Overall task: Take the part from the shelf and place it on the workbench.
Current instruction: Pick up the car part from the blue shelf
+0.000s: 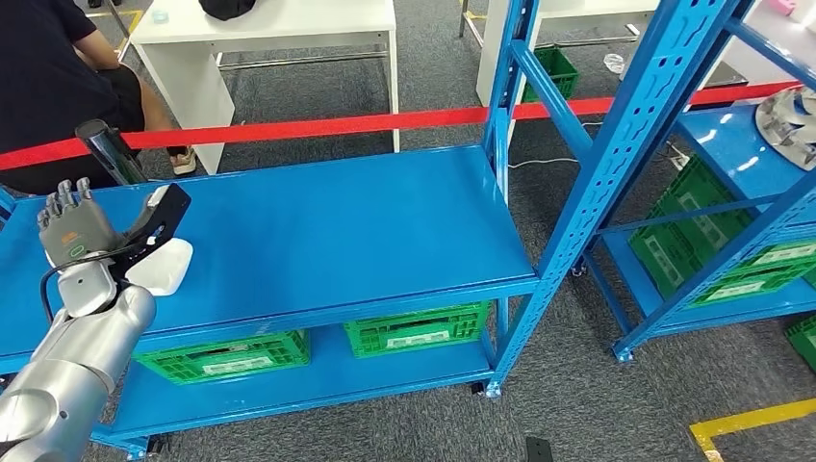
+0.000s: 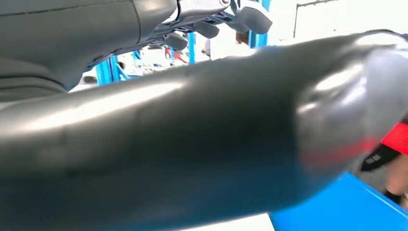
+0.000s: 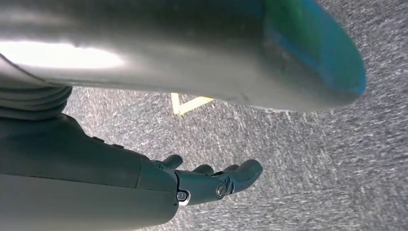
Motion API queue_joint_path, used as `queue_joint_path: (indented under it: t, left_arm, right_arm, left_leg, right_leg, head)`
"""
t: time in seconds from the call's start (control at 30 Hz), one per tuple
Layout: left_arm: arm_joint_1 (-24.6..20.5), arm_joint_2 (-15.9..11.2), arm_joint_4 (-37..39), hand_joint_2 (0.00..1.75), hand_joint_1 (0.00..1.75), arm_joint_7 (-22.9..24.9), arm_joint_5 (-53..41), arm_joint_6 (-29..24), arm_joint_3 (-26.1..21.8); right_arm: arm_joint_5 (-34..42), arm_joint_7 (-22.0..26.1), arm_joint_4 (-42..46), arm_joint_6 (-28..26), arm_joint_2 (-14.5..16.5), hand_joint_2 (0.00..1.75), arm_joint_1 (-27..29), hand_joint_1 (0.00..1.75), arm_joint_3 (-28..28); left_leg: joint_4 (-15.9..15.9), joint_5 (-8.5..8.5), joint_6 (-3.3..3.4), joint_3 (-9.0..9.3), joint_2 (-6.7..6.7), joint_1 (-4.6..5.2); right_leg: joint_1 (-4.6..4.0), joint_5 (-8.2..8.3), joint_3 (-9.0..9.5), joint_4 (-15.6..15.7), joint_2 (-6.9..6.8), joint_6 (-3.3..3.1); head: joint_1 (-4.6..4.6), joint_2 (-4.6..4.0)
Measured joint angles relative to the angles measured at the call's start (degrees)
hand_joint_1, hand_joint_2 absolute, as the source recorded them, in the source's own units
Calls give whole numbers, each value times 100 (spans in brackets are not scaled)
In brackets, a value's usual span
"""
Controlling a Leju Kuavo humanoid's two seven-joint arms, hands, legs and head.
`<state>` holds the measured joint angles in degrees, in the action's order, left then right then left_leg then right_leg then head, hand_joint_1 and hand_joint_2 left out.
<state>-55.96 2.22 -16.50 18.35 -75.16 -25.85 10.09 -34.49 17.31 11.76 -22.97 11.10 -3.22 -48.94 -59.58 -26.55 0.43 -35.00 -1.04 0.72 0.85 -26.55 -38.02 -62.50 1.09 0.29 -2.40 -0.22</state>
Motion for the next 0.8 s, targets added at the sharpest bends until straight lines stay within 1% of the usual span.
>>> queue_joint_path:
  t: [0.03,0.07,0.13,0.17,0.2,0.23,0.27,0.3,0.33,0.37,0.4,0.43,0.47,0.5,0.53,0.57,0.6,0.63,0.67,0.7,0.73,0.77,0.8]
  left_arm:
    - [1,-19,4,0,0,35,-30,22,-12]
    - [3,-44,9,0,0,58,-60,43,-18]
    - [13,-79,9,0,0,69,-126,89,-19]
    - [14,-99,10,0,0,69,-159,117,-19]
    - [14,-111,12,0,0,64,-188,148,-19]
    - [19,-123,17,0,0,60,-212,179,-19]
    - [29,-132,26,0,0,53,-227,204,-19]
    - [50,-142,35,0,0,44,-240,220,-19]
    - [80,-155,42,0,0,35,-255,223,-19]
    - [106,-171,47,0,0,25,-272,213,-19]
    - [124,-184,47,0,0,14,-288,198,-19]
    - [133,-195,42,0,0,0,-302,174,-19]
    - [132,-201,38,0,0,-16,-308,144,-19]
    - [129,-201,32,0,0,-32,-310,115,-19]
    - [131,-199,26,0,0,-44,-312,87,-19]
    - [135,-196,24,0,0,-50,-314,67,-19]
    - [142,-196,21,0,0,-50,-315,59,-19]
    - [150,-190,15,0,0,-48,-317,55,-20]
    - [149,-180,9,0,0,-45,-318,52,-21]
    - [142,-167,3,0,0,-45,-319,50,-24]
    - [137,-142,-2,0,0,-61,-326,48,-26]
    - [133,-118,-1,0,0,-101,-335,47,-28]
    - [138,-91,0,0,0,-174,-336,47,-30]
  right_arm:
    - [-6,-7,0,-2,0,0,2,0,-2]
    - [-13,-13,0,-4,-1,0,2,0,-3]
    - [-29,-25,0,-8,-3,0,-5,0,-4]
    - [-37,-30,0,-8,-3,0,-11,0,-4]
    - [-44,-38,0,-6,-3,0,-16,0,-4]
    - [-50,-44,0,-4,-2,0,-19,0,-4]
    - [-55,-50,0,-3,-2,0,-20,0,-4]
    - [-59,-56,0,-1,-2,0,-21,0,-4]
    - [-68,-59,0,1,-2,0,-21,0,-4]
    - [-77,-60,0,3,-2,0,-21,0,-4]
    - [-85,-60,0,6,-2,0,-21,0,-4]
    - [-92,-59,0,8,-2,0,-20,0,-4]
    - [-95,-58,1,8,-5,0,-21,0,-5]
    - [-96,-57,1,6,-8,0,-23,0,-5]
    - [-96,-57,2,3,-10,0,-24,0,-6]
    - [-96,-58,2,-2,-13,0,-26,0,-7]
    - [-95,-59,2,-7,-14,0,-28,0,-8]
    - [-95,-60,2,-12,-14,0,-32,0,-8]
    - [-93,-60,2,-16,-15,0,-36,0,-9]
    - [-92,-59,2,-19,-15,0,-40,0,-10]
    - [-88,-57,2,-22,-15,0,-40,0,-13]
    - [-75,-56,2,-26,-15,0,-36,0,-19]
    - [-60,-54,2,-31,-15,0,-32,0,-31]
  left_leg:
    - [-16,-19,-32,-9,-17,-1]
    - [-15,-23,-64,-17,-37,-3]
    - [-13,-36,-129,-13,-63,-13]
    - [-80,-82,-164,-40,-49,-18]
    - [-253,-176,-199,-118,-26,-25]
    - [-534,-304,-231,-255,7,-45]
    - [-889,-449,-260,-440,28,-66]
    - [-1229,-559,-285,-629,40,-88]
    - [-1434,-579,-304,-761,51,-109]
    - [-1443,-502,-317,-798,65,-126]
    - [-1233,-330,-325,-717,96,-138]
    - [-862,-108,-329,-546,165,-146]
    - [-482,42,-328,-360,288,-129]
    - [-184,142,-300,-209,375,-114]
    - [-16,173,-263,-126,430,-97]
    - [29,150,-217,-107,430,-79]
    - [35,157,-163,-108,358,-81]
    - [45,163,-121,-105,303,-87]
    - [56,169,-81,-99,247,-96]
    - [68,177,-41,-92,196,-105]
    - [76,179,-4,-87,155,-111]
    - [76,176,23,-87,110,-105]
    - [72,172,45,-87,66,-96]
  right_leg:
    - [-9,1,55,104,17,-33]
    - [-24,-22,75,116,8,-71]
    - [-23,-20,110,152,-49,-149]
    - [-14,-20,145,181,-80,-186]
    - [-1,-21,185,212,-116,-220]
    - [5,-31,221,230,-151,-247]
    - [6,-46,245,235,-184,-264]
    - [7,-61,261,235,-218,-273]
    - [10,-77,277,234,-250,-272]
    - [14,-92,293,233,-283,-264]
    - [22,-110,315,233,-319,-249]
    - [29,-131,344,232,-356,-225]
    - [21,-155,371,230,-389,-194]
    - [9,-177,394,230,-421,-159]
    - [-9,-193,416,235,-457,-124]
    - [-25,-202,436,248,-495,-90]
    - [-27,-208,457,264,-544,-60]
    - [-19,-225,469,267,-558,-24]
    - [-7,-273,455,215,-509,7]
    - [3,-369,388,64,-423,30]
    - [10,-515,249,-220,-309,45]
    - [5,-679,63,-590,-215,46]
    - [-2,-813,-145,-975,-169,43]
  head:
    - [2,0]
    - [3,0]
    - [7,0]
    - [22,0]
    - [36,0]
    - [51,0]
    - [64,0]
    - [63,0]
    - [65,0]
    - [65,0]
    - [64,0]
    - [65,0]
    - [72,0]
    - [75,0]
    - [75,0]
    - [75,0]
    - [68,0]
    - [63,0]
    - [61,0]
    - [55,0]
    - [49,0]
    - [42,0]
    - [36,0]
